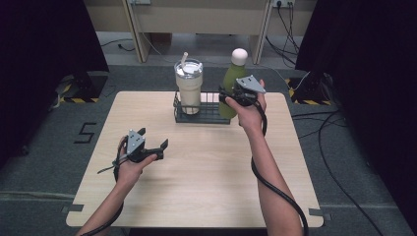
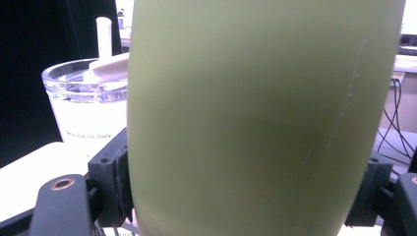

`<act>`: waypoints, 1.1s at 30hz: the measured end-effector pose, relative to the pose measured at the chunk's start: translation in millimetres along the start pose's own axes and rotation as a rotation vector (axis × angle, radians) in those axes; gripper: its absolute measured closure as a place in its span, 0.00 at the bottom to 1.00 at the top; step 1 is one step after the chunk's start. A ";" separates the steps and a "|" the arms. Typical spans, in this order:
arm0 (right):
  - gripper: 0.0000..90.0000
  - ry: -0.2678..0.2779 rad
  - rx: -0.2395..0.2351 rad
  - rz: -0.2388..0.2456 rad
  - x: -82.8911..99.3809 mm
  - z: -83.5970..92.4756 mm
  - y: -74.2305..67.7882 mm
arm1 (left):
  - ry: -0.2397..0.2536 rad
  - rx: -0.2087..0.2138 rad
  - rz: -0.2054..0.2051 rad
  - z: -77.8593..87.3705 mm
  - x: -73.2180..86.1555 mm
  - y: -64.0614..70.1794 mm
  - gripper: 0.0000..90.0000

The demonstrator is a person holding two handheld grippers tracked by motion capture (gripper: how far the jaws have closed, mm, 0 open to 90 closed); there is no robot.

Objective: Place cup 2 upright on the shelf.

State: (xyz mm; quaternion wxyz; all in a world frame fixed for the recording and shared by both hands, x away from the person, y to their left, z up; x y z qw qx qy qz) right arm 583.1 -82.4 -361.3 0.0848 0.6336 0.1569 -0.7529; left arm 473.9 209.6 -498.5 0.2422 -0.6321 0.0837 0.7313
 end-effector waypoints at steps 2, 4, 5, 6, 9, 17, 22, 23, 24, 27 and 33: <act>0.23 0.002 0.000 0.001 -1.1 -0.9 -0.3 | -0.001 -0.001 -0.001 -0.1 0.1 0.1 0.01; 0.23 0.004 -0.001 0.000 -2.8 -1.5 -0.6 | 0.000 -0.001 -0.001 -0.1 0.0 0.1 0.01; 0.23 0.005 0.000 -0.001 -3.5 -1.9 -0.6 | 0.000 -0.001 -0.001 -0.1 0.1 0.0 0.01; 0.23 0.006 0.000 -0.002 -4.1 -2.1 -0.8 | 0.000 -0.001 0.000 0.0 0.1 0.0 0.01; 0.23 0.008 -0.001 -0.001 -5.9 -3.3 -1.3 | 0.001 -0.002 0.000 0.1 0.1 0.0 0.01; 0.23 0.008 0.003 -0.006 -8.9 -8.1 -1.7 | 0.000 -0.004 0.000 0.5 0.0 -0.7 0.01; 0.23 0.011 0.004 -0.008 -11.6 -10.9 -2.8 | 0.001 -0.004 0.002 0.3 -0.1 -0.1 0.01; 0.23 0.011 0.002 -0.006 -12.1 -11.5 -3.1 | 0.001 -0.004 0.000 0.3 -0.2 -0.1 0.01; 0.23 0.011 0.003 -0.007 -12.8 -12.1 -3.3 | 0.002 -0.004 0.001 0.3 -0.4 -0.1 0.01; 0.23 0.013 0.003 -0.007 -15.5 -13.7 -3.8 | 0.002 -0.004 0.002 0.3 -0.2 -0.1 0.01; 0.23 0.019 0.005 -0.007 -22.9 -19.1 -5.7 | 0.002 -0.004 0.003 0.5 -0.3 -0.6 0.01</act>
Point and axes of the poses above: each handheld gripper's, and its own axes: z roughly backward along the jaws, x roughly out of its underside, y roughly to its right, the point moved 6 cm from there along -z, roughly forward along the jaws, and after that the axes turned 9 degrees about -z, right-handed, at the moved point
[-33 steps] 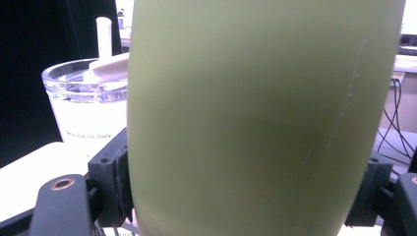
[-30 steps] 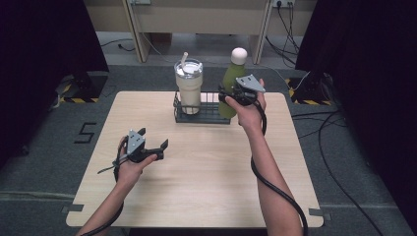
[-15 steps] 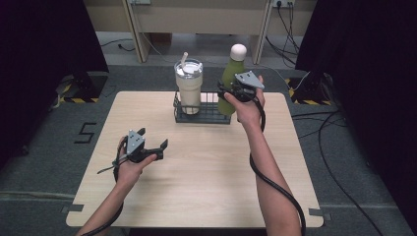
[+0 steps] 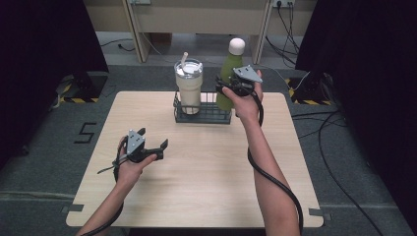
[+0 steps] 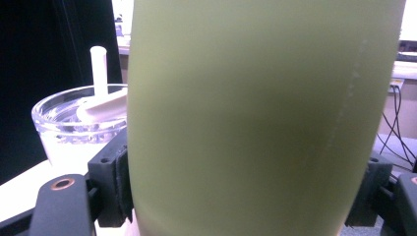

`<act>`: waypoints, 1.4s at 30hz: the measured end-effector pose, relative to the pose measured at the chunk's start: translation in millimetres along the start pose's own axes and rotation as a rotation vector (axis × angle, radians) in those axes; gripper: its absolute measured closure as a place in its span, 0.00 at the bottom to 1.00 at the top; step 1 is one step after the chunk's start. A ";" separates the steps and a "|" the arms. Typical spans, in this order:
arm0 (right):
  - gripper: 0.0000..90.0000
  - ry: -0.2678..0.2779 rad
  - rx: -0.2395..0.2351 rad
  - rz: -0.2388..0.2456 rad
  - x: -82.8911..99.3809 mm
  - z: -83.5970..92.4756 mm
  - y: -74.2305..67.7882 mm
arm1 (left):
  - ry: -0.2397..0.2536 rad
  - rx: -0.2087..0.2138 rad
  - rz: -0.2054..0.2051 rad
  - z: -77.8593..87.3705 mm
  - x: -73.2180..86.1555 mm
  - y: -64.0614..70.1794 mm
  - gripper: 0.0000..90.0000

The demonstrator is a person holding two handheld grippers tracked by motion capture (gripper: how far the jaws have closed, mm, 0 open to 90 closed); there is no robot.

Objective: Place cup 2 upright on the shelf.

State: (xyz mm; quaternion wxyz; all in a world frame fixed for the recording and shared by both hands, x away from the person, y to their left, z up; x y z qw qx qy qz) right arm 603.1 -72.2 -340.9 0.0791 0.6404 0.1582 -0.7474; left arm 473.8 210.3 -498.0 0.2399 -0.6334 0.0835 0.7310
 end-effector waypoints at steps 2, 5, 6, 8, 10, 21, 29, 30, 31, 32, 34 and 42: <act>0.23 -0.003 0.000 0.002 -1.1 -2.2 -0.7 | -0.001 0.000 0.000 0.1 0.2 -0.3 0.01; 0.23 -0.004 0.004 0.000 -3.1 -6.6 -1.3 | -0.001 -0.001 0.001 0.3 0.4 -0.7 0.01; 0.23 -0.005 0.004 0.000 -3.5 -8.1 -1.2 | -0.001 -0.002 0.001 0.3 0.3 -0.8 0.01; 0.23 -0.009 0.006 -0.003 -3.6 -10.9 -1.3 | -0.001 -0.002 0.002 0.4 0.3 -1.0 0.01; 0.23 -0.011 0.010 -0.005 -3.3 -13.9 -0.6 | -0.002 -0.002 0.003 0.4 0.6 -1.2 0.01; 0.23 -0.042 0.024 -0.018 2.4 -31.3 2.0 | -0.002 -0.003 0.005 0.5 1.1 -2.1 0.01; 0.23 -0.049 0.037 -0.016 3.6 -41.1 3.4 | -0.001 -0.006 0.009 1.3 1.0 -3.3 0.01; 0.23 -0.051 0.040 -0.020 4.0 -42.4 3.9 | -0.001 -0.006 0.009 1.4 1.2 -3.5 0.01; 0.23 -0.053 0.040 -0.024 4.1 -43.8 4.4 | -0.001 -0.006 0.010 1.3 1.3 -3.7 0.01; 0.23 -0.054 0.040 -0.028 4.1 -44.7 4.8 | -0.002 -0.007 0.010 1.3 1.6 -3.9 0.01; 0.23 -0.057 0.041 -0.030 3.8 -46.5 4.9 | -0.002 -0.007 0.012 1.1 1.9 -3.8 0.01; 0.23 -0.067 0.047 -0.034 5.8 -53.5 6.2 | -0.003 -0.008 0.012 1.4 1.8 -4.0 0.01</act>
Point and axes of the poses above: each handheld gripper's, and its own axes: z roughly backward along the jaws, x roughly out of its underside, y roughly to its right, the point moved 6 cm from there along -z, roughly forward along the jaws, and after that the axes turned 9 degrees about -z, right-handed, at the moved point
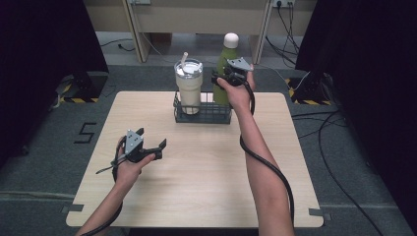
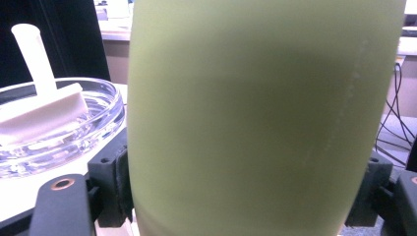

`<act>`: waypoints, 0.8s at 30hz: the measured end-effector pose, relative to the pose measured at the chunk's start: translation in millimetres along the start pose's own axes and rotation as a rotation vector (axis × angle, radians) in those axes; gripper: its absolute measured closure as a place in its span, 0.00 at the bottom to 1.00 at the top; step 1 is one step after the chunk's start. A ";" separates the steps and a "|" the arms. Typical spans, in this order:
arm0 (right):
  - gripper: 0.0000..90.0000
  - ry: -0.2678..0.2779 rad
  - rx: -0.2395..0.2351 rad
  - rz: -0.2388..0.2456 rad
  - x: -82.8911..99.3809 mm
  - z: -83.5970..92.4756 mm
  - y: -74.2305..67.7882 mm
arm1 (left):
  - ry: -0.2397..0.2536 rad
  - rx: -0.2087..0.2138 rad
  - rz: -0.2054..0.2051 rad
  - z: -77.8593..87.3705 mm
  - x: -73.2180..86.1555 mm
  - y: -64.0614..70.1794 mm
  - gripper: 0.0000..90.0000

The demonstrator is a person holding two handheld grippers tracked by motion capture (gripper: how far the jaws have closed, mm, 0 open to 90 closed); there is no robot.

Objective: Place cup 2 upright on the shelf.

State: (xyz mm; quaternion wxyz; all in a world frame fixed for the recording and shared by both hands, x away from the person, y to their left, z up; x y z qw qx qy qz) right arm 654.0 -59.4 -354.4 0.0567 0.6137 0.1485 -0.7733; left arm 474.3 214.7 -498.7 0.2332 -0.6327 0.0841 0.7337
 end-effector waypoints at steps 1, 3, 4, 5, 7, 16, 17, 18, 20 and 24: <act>0.23 -0.003 -0.001 -0.002 0.6 -0.7 -0.2 | -0.001 0.000 0.002 0.0 0.3 0.1 0.01; 0.23 -0.005 0.001 -0.002 1.5 -2.4 -0.1 | -0.001 0.000 0.000 -0.1 0.5 0.2 0.01; 0.23 -0.007 0.002 -0.003 2.0 -3.1 -0.2 | -0.001 0.001 0.001 0.0 0.5 0.2 0.01; 0.23 -0.009 0.002 -0.002 2.5 -4.0 -0.2 | -0.001 0.001 0.001 0.0 0.3 0.3 0.01; 0.23 -0.011 0.004 -0.003 3.7 -5.9 -0.4 | 0.000 0.001 0.002 0.0 0.1 0.2 0.01; 0.23 -0.030 0.010 -0.002 11.0 -13.7 -1.6 | 0.000 0.001 0.001 0.3 0.5 -0.2 0.01; 0.23 -0.029 0.012 -0.003 11.4 -14.2 -1.7 | 0.000 0.001 0.002 0.3 0.4 -0.4 0.01; 0.23 -0.030 0.012 -0.002 11.7 -14.7 -1.9 | 0.000 0.001 0.002 0.3 0.4 -0.4 0.01; 0.23 -0.033 0.011 0.001 12.3 -15.9 -2.4 | -0.001 0.002 0.004 0.0 1.0 0.0 0.01; 0.23 -0.040 0.016 0.006 13.3 -19.2 -2.1 | -0.002 0.004 0.003 -0.4 1.4 1.0 0.01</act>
Point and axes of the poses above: each handheld gripper's, and its own axes: z roughly backward along the jaws, x roughly out of its underside, y roughly to its right, the point moved 6 cm from there along -z, roughly forward along the jaws, and after that the axes turned 9 degrees about -z, right-handed, at the moved point
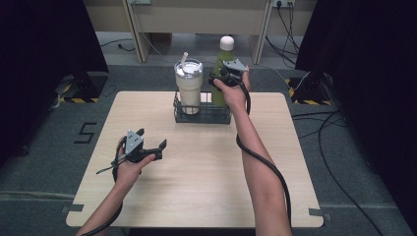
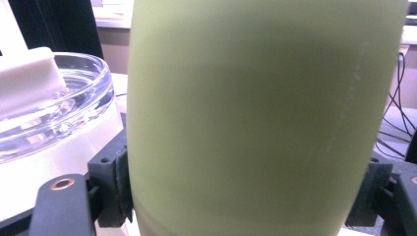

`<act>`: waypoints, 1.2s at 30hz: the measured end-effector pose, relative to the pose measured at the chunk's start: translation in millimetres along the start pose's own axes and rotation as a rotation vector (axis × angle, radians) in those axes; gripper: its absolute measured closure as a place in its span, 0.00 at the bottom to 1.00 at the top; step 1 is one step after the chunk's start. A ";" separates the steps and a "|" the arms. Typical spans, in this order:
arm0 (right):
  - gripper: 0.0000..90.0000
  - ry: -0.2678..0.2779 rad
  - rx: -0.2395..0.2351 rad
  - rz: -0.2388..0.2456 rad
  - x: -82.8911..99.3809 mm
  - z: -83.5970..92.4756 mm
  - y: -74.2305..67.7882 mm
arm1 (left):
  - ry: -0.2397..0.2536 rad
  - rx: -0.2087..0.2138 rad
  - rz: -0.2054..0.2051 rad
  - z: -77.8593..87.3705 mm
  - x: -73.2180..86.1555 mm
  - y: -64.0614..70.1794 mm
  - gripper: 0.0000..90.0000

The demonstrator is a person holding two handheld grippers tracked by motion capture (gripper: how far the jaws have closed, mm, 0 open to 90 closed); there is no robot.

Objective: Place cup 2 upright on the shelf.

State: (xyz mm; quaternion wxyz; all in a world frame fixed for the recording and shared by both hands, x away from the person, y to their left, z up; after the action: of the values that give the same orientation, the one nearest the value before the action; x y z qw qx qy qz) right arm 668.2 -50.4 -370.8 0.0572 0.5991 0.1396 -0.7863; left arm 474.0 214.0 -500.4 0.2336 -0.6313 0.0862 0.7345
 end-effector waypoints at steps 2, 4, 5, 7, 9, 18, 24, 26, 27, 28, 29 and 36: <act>0.23 -0.002 0.004 -0.002 0.2 -1.6 0.6 | 0.000 0.000 0.001 -0.1 0.0 -0.1 0.01; 0.23 -0.004 0.006 0.000 0.9 -3.0 1.3 | -0.001 0.000 0.001 0.0 0.3 -0.5 0.01; 0.23 -0.005 0.008 0.001 1.3 -3.6 1.8 | -0.001 0.000 0.002 -0.1 0.6 -0.7 0.01; 0.23 -0.009 0.012 0.000 1.7 -4.8 3.1 | -0.002 -0.001 0.001 -0.1 1.0 -1.0 0.01; 0.23 -0.007 0.015 -0.004 1.8 -5.6 4.1 | -0.002 0.000 0.002 -0.2 1.1 -1.0 0.01; 0.23 -0.023 0.027 0.001 9.3 -10.0 7.7 | -0.005 0.005 0.000 -0.8 1.7 1.0 0.01; 0.23 -0.037 0.034 0.003 16.0 -14.5 9.7 | -0.009 0.007 0.001 -1.2 2.8 1.2 0.01; 0.23 -0.042 0.035 0.003 18.3 -15.9 10.1 | -0.008 0.007 0.002 -1.2 2.8 1.4 0.01; 0.23 -0.044 0.037 0.004 19.4 -16.4 10.3 | -0.009 0.007 0.000 -1.2 2.9 1.3 0.01; 0.23 -0.045 0.036 0.004 20.5 -17.0 10.3 | -0.010 0.008 0.001 -1.2 3.0 1.3 0.01; 0.23 -0.047 0.037 0.005 21.6 -17.3 10.5 | -0.010 0.008 0.001 -1.3 3.1 1.4 0.01; 0.23 -0.063 0.039 0.012 30.0 -20.5 11.0 | -0.009 0.007 0.001 -1.4 3.5 1.4 0.01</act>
State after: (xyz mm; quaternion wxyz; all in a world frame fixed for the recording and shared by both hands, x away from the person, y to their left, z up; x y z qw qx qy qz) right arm 681.7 -52.7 -406.3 0.0544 0.5758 0.1189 -0.8071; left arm 474.4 213.0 -504.2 0.2359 -0.6271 0.0878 0.7371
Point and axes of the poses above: each handheld gripper's, and its own axes: z roughly backward along the jaws, x roughly out of its underside, y roughly to its right, the point moved 6 cm from there along -z, roughly forward along the jaws, and after that the axes turned 9 degrees about -z, right-handed, at the moved point
